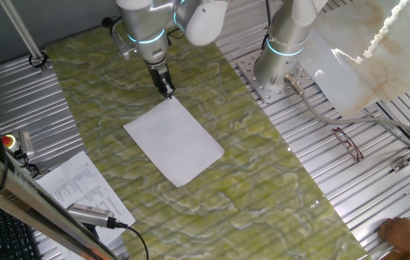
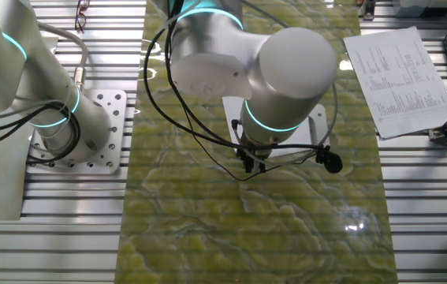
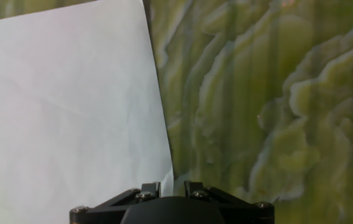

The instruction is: Flip over and spread out the paper that is laid flat on the table

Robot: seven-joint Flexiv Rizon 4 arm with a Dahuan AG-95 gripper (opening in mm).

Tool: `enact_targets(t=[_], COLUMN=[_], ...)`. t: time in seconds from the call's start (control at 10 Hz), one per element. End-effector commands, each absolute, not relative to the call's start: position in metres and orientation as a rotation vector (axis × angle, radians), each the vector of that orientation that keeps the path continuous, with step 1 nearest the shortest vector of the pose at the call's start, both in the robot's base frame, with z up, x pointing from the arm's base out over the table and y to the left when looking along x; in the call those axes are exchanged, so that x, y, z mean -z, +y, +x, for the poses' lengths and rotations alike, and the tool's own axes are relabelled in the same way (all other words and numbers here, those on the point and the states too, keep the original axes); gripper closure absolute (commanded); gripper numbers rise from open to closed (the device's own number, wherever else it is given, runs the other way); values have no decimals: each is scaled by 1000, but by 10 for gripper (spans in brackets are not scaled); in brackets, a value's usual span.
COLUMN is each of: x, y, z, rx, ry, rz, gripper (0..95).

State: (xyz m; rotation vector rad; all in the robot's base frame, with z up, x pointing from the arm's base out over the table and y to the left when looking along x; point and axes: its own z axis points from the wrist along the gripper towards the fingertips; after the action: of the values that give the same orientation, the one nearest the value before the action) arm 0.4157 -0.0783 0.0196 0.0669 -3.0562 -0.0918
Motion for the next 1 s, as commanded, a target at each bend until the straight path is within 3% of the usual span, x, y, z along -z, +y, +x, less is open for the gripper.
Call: enact_targets(t=[0.1, 1.0], x=[-20, -16], y=[-77, -71], z=[415, 405], rx=[180, 283], ry=[-3047, -3028], rz=[25, -38], gripper=[760, 760])
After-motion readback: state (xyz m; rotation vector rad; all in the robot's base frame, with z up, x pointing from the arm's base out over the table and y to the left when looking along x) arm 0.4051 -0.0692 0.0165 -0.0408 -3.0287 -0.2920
